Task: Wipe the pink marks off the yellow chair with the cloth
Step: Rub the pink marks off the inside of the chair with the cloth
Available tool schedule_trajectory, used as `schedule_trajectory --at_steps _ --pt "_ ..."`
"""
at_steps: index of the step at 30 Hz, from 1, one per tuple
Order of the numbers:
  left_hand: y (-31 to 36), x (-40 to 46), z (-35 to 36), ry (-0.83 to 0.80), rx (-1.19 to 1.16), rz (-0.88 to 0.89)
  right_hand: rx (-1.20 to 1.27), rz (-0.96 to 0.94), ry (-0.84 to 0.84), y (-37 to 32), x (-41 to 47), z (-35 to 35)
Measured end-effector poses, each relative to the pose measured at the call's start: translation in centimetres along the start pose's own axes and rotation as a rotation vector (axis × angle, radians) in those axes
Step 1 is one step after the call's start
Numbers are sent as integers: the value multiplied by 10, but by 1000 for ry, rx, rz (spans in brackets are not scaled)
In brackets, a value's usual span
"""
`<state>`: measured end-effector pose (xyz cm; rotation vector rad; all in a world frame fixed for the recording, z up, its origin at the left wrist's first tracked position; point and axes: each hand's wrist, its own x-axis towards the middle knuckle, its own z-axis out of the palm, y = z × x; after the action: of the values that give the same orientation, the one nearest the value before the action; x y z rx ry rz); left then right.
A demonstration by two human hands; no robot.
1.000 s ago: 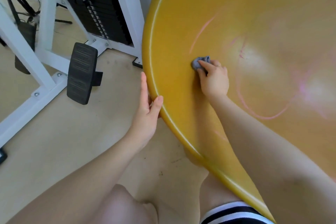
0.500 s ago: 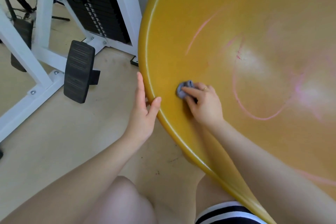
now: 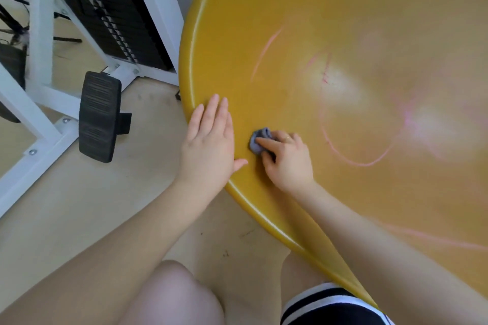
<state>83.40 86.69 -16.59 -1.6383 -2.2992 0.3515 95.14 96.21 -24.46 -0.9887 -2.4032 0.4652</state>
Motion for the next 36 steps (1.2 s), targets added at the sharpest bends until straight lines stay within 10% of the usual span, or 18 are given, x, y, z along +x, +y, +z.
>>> schedule_trajectory --at_steps 6,13,24,36 --pt "13 22 -6 -277 91 24 -60 -82 2 24 15 4" --pt "8 22 -4 -293 68 104 -216 371 -123 60 85 -5" --pt "-6 14 -12 -318 -12 387 222 -37 -476 -9 -45 -36" --pt "1 35 -5 -476 -25 584 -156 390 -161 19 8 -3"
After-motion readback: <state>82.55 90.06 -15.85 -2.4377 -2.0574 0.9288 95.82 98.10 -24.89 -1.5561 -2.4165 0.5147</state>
